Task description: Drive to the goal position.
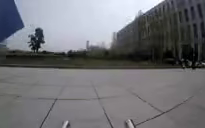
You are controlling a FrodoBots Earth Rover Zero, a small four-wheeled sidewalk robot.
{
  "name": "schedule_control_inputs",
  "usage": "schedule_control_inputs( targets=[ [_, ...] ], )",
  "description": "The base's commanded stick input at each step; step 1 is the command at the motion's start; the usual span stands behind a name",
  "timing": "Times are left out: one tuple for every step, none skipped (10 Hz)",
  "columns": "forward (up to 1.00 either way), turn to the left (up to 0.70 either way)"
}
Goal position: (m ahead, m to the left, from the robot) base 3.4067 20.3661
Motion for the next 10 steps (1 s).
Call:
schedule_control_inputs(
  targets=[
    [1.0,0.4],
    [1.0,0.4],
    [1.0,0.4],
    [1.0,0.4],
    [1.0,0.4],
    [1.0,0.4],
    [1.0,0.4],
    [1.0,0.4],
    [1.0,0.4],
    [1.0,0.4]
  ],
)
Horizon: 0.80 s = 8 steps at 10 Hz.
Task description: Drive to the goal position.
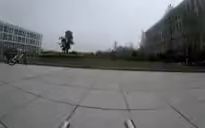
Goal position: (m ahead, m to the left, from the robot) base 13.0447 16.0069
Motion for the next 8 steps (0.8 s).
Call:
schedule_control_inputs(
  targets=[
    [1.0,0.4],
    [1.0,0.4],
    [1.0,0.4],
    [1.0,0.4],
    [1.0,0.4],
    [1.0,0.4],
    [1.0,0.4],
    [1.0,0.4]
  ],
)
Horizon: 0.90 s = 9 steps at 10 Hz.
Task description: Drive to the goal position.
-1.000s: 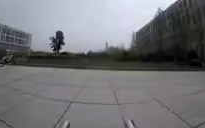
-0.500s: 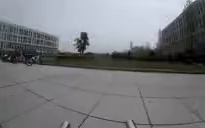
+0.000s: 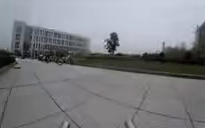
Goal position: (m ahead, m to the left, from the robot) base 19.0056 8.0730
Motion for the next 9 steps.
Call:
schedule_control_inputs(
  targets=[
    [1.0,0.39],
    [1.0,0.11],
    [1.0,0.01],
    [1.0,0.15],
    [1.0,0.0],
    [1.0,0.0],
    [1.0,0.0],
    [1.0,0.0],
    [1.0,0.0]
  ],
)
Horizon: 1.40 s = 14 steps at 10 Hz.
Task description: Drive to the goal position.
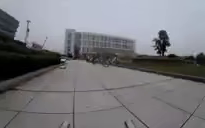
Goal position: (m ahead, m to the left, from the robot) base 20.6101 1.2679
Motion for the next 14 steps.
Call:
schedule_control_inputs(
  targets=[
    [1.0,0.0],
    [1.0,0.07],
    [1.0,0.21],
    [1.0,0.13],
    [1.0,0.01],
    [1.0,0.26],
    [1.0,0.4],
    [1.0,0.25],
    [1.0,0.03],
    [1.0,0.02],
    [1.0,0.01],
    [1.0,0.0],
    [1.0,0.0],
    [1.0,0.06]
  ],
)
